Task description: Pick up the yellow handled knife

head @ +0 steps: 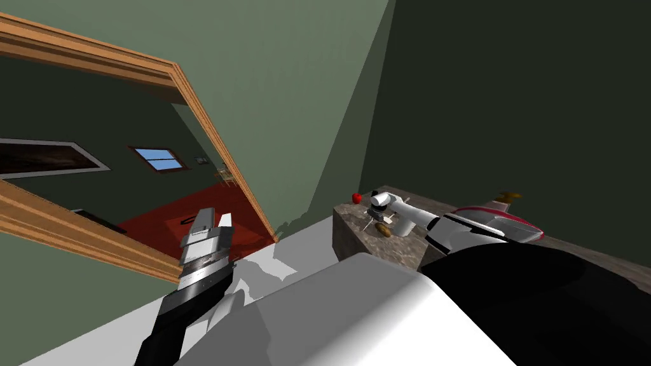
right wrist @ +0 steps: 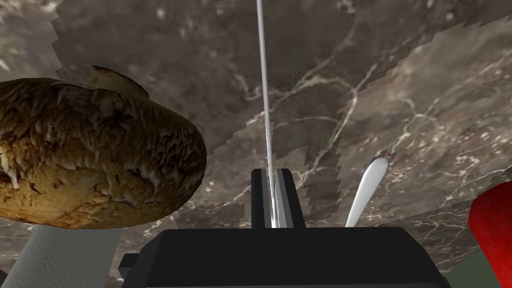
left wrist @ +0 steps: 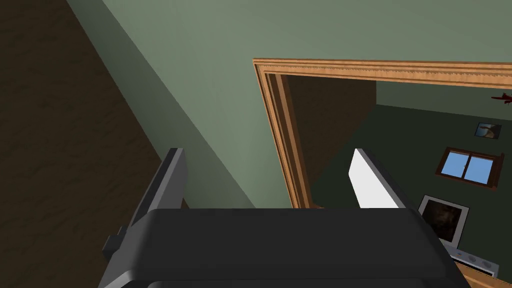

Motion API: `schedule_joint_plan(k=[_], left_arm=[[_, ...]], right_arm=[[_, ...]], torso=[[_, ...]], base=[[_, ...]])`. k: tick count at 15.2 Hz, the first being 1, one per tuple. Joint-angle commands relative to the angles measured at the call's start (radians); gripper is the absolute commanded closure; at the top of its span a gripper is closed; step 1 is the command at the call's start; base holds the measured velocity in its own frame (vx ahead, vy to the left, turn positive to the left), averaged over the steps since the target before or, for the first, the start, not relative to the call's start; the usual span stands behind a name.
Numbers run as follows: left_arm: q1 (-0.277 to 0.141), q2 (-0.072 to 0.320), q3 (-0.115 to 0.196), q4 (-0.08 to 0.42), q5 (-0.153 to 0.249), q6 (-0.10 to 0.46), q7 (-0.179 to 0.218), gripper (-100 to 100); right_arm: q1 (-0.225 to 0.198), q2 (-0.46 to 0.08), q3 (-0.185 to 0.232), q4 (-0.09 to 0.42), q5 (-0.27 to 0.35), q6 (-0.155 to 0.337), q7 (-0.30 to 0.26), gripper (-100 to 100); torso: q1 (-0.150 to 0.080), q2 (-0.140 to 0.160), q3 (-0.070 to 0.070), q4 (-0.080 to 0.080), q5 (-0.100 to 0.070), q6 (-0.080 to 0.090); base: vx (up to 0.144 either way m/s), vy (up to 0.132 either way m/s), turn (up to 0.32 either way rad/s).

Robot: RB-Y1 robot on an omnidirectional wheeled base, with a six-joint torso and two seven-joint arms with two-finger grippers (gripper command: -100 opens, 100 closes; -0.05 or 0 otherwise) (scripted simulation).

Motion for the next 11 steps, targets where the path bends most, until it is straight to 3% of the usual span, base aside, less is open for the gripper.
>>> schedule_joint_plan(k=[1, 2, 3, 4, 6, 7, 10, 11], left_arm=[[0.000, 0.000, 0.000, 0.000, 0.000, 0.000, 0.000, 0], [0.000, 0.000, 0.000, 0.000, 0.000, 0.000, 0.000, 0], [0.000, 0.000, 0.000, 0.000, 0.000, 0.000, 0.000, 0], [0.000, 0.000, 0.000, 0.000, 0.000, 0.000, 0.000, 0], [0.000, 0.000, 0.000, 0.000, 0.000, 0.000, 0.000, 0], [0.000, 0.000, 0.000, 0.000, 0.000, 0.000, 0.000, 0], [0.000, 0.000, 0.000, 0.000, 0.000, 0.000, 0.000, 0], [0.000, 0.000, 0.000, 0.000, 0.000, 0.000, 0.000, 0]], right_arm=[[0.026, -0.050, 0.012, -0.007, -0.050, -0.050, 0.026, 100], [0.026, -0.052, 0.012, -0.007, -0.058, -0.058, 0.026, 100], [0.076, -0.090, 0.043, -0.044, -0.091, -0.086, 0.069, 100], [0.091, -0.112, 0.043, -0.044, -0.112, -0.108, 0.079, 100], [0.091, -0.134, 0.043, -0.044, -0.142, -0.140, 0.079, 100], [0.147, -0.175, 0.074, -0.081, -0.174, -0.168, 0.118, 100], [0.156, -0.216, 0.074, -0.081, -0.226, -0.221, 0.132, 100], [0.206, -0.257, 0.105, -0.118, -0.260, -0.252, 0.179, 100]], torso=[[0.000, 0.000, 0.000, 0.000, 0.000, 0.000], [-0.001, 0.000, 0.000, 0.001, 0.000, -0.002], [-0.003, 0.000, 0.000, 0.001, 0.000, -0.003], [-0.001, 0.003, 0.001, 0.000, -0.001, 0.001], [0.000, -0.001, 0.000, 0.001, 0.001, -0.002], [-0.002, -0.001, 0.000, 0.001, 0.000, -0.003], [-0.001, 0.000, 0.000, 0.000, 0.000, 0.000], [-0.003, 0.000, 0.000, 0.000, 0.000, -0.002]], base=[[0.179, 0.074, -0.154], [0.132, 0.034, -0.031], [0.102, 0.083, -0.263], [0.190, 0.120, -0.321], [0.183, 0.068, -0.092], [0.098, 0.082, -0.251], [0.159, 0.084, -0.163], [0.151, 0.098, -0.234]])
